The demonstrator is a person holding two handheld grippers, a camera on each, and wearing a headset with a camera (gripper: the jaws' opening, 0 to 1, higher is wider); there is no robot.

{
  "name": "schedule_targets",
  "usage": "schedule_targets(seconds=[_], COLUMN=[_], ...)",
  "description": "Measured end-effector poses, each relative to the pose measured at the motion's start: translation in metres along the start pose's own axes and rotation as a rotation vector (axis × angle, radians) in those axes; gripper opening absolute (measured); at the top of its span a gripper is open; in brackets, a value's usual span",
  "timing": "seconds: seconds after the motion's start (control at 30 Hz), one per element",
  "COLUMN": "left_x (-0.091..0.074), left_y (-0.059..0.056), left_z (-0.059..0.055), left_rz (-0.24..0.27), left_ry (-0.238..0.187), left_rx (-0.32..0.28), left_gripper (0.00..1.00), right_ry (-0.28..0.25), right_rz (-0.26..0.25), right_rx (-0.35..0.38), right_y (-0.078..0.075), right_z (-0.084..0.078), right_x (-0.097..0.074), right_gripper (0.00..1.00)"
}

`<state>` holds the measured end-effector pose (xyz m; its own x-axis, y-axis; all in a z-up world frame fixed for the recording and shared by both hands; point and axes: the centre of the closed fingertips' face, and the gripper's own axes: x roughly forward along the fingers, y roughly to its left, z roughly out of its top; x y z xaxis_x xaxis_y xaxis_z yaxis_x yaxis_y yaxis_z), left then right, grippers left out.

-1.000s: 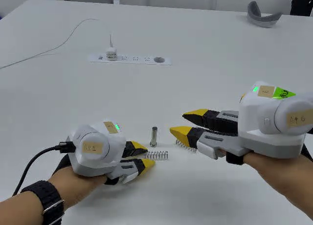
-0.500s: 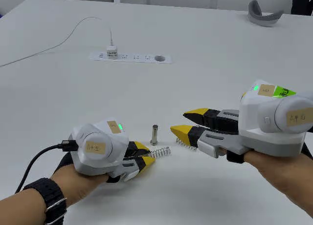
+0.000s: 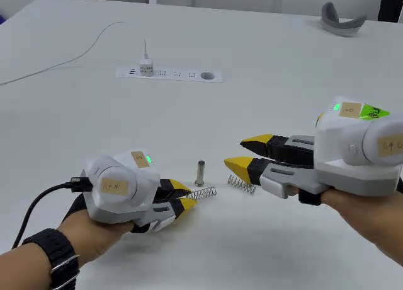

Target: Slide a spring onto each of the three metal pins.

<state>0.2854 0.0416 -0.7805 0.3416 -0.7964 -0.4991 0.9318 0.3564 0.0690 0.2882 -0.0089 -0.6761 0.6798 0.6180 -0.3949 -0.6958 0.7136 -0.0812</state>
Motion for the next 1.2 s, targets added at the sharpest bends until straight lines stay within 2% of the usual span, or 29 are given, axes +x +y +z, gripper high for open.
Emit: schedule_targets(seconds=[0.17,0.33,0.53,0.63,0.9,1.2], left_x=[-0.015,-0.038,-0.059,-0.068,-0.082,-0.088], left_y=[-0.002,-0.001,-0.002,-0.002,-0.008,-0.015], left_z=[0.005,0.013,0.017,0.020,0.028,0.035], left_rz=[0.011,0.020,0.032,0.037,0.024,0.010], left_ry=[-0.028,-0.080,-0.115,-0.137,-0.172,-0.191], left_rx=[0.003,-0.011,-0.012,-0.014,-0.009,-0.004], left_gripper=[0.10,0.10,0.10,0.10,0.10,0.10], right_ry=[0.015,0.043,0.060,0.070,0.076,0.085], right_rz=[0.031,0.119,0.207,0.271,0.388,0.451], right_rx=[-0.030,-0.097,-0.136,-0.142,-0.161,-0.152], right_y=[0.002,0.015,0.031,0.043,0.063,0.072], right_z=[0.002,0.002,0.002,-0.001,-0.003,-0.007], right_x=[0.000,0.003,0.012,0.017,0.020,0.021], right_gripper=[0.25,0.25,0.25,0.25,0.24,0.22])
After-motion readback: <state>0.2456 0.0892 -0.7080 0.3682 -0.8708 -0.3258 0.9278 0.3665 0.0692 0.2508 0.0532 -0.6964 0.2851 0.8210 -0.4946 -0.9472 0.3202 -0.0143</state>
